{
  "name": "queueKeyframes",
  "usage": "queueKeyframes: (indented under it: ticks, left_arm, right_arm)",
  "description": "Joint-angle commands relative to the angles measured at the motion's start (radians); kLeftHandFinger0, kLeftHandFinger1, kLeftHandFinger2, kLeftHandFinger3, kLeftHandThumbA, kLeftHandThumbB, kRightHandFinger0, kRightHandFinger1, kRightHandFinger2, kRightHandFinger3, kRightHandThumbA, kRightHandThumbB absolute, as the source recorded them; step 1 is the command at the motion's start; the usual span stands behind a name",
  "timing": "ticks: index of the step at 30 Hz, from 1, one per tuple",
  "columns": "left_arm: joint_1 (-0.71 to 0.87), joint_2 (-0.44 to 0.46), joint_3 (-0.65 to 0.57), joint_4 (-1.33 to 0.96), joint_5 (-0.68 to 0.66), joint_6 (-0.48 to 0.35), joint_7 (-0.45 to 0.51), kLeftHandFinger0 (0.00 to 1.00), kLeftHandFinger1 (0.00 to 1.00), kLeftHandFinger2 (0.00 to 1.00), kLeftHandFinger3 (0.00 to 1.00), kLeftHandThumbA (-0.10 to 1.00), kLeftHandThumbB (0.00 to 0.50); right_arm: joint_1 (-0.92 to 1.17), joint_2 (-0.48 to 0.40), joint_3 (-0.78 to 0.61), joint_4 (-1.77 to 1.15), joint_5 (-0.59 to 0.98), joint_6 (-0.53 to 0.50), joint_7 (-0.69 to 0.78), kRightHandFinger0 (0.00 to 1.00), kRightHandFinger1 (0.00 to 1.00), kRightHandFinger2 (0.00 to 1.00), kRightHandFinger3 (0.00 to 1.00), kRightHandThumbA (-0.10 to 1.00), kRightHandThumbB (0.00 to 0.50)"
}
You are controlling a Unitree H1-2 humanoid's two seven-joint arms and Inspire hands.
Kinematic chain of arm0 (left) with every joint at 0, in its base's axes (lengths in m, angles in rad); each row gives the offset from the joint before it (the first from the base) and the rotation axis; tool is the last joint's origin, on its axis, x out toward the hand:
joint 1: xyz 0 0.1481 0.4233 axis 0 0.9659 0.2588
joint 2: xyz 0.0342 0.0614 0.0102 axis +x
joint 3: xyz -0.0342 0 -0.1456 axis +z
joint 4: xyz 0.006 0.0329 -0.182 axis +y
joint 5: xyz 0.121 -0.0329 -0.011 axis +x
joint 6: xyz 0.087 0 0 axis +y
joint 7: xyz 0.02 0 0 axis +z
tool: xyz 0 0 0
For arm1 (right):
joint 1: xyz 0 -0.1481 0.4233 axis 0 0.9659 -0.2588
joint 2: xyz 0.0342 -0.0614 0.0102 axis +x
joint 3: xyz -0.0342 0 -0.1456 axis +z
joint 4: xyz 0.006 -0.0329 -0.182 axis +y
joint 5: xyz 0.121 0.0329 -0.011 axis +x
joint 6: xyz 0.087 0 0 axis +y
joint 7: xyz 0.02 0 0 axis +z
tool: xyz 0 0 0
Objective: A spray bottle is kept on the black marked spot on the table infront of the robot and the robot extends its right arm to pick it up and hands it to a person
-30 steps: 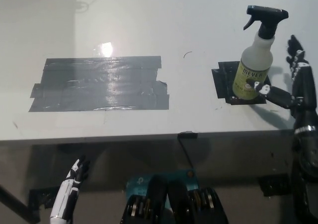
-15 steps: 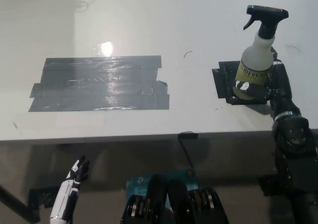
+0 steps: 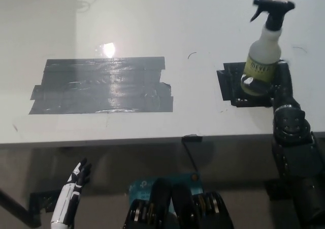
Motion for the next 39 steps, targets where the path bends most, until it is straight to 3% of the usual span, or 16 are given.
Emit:
queueKeyframes:
  ticks: [1,5,11,12,13,14,17,19,21,26,39]
  left_arm:
    - [-0.003,0.014,0.006,-0.029,-0.010,-0.034,-0.001,1.00,1.00,1.00,1.00,1.00,0.500]
    - [-0.007,0.017,0.004,-0.028,0.000,-0.034,0.000,1.00,1.00,1.00,1.00,1.00,0.500]
    - [-0.009,0.016,0.004,-0.030,0.004,-0.032,0.004,1.00,1.00,1.00,1.00,1.00,0.500]
    - [-0.009,0.016,0.004,-0.030,0.004,-0.032,0.004,1.00,1.00,1.00,1.00,1.00,0.500]
    - [-0.010,0.016,0.003,-0.027,0.004,-0.035,0.004,1.00,1.00,1.00,1.00,1.00,0.500]
    - [-0.010,0.016,0.003,-0.026,0.004,-0.036,0.004,1.00,1.00,1.00,1.00,1.00,0.500]
    - [-0.010,0.016,0.002,-0.026,0.006,-0.035,0.003,1.00,1.00,1.00,1.00,1.00,0.500]
    - [-0.012,0.016,0.001,-0.026,0.007,-0.033,0.003,1.00,1.00,1.00,1.00,1.00,0.500]
    - [-0.013,0.015,-0.001,-0.030,0.008,-0.030,0.002,1.00,1.00,1.00,1.00,1.00,0.500]
    - [-0.020,0.020,-0.001,-0.018,0.009,-0.043,0.002,1.00,1.00,1.00,1.00,1.00,0.500]
    - [-0.016,0.018,-0.007,-0.034,0.023,-0.028,0.003,1.00,1.00,1.00,1.00,1.00,0.500]
  right_arm:
    - [-0.049,0.011,-0.015,-0.009,-0.006,0.005,-0.086,0.00,0.26,0.64,0.60,-0.06,0.205]
    - [-0.031,0.020,-0.012,-0.072,-0.012,0.006,-0.100,0.02,0.33,0.70,0.66,0.01,0.202]
    - [-0.019,0.034,0.030,-0.250,-0.028,0.039,-0.043,0.01,0.39,0.78,0.76,-0.06,0.170]
    - [-0.017,0.034,0.033,-0.256,-0.028,0.044,-0.042,0.02,0.39,0.75,0.74,0.02,0.201]
    - [-0.023,0.040,0.055,-0.291,-0.039,0.051,-0.029,0.00,0.36,0.72,0.72,-0.06,0.159]
    - [-0.024,0.042,0.061,-0.302,-0.040,0.055,-0.024,0.00,0.36,0.72,0.72,-0.09,0.162]
    - [-0.048,0.055,0.120,-0.356,-0.065,0.110,0.015,0.02,0.40,0.75,0.75,-0.09,0.164]
    - [-0.062,0.064,0.144,-0.356,-0.076,0.118,0.018,0.00,0.32,0.67,0.71,-0.09,0.175]
    - [-0.081,0.078,0.183,-0.362,-0.100,0.152,0.027,0.00,0.36,0.73,0.75,-0.08,0.166]
    - [-0.130,0.115,0.234,-0.296,-0.118,0.147,0.017,0.00,0.41,0.79,0.77,-0.09,0.169]
    - [-0.245,0.213,0.239,-0.011,-0.097,0.072,-0.018,0.00,0.43,0.84,0.81,-0.10,0.147]
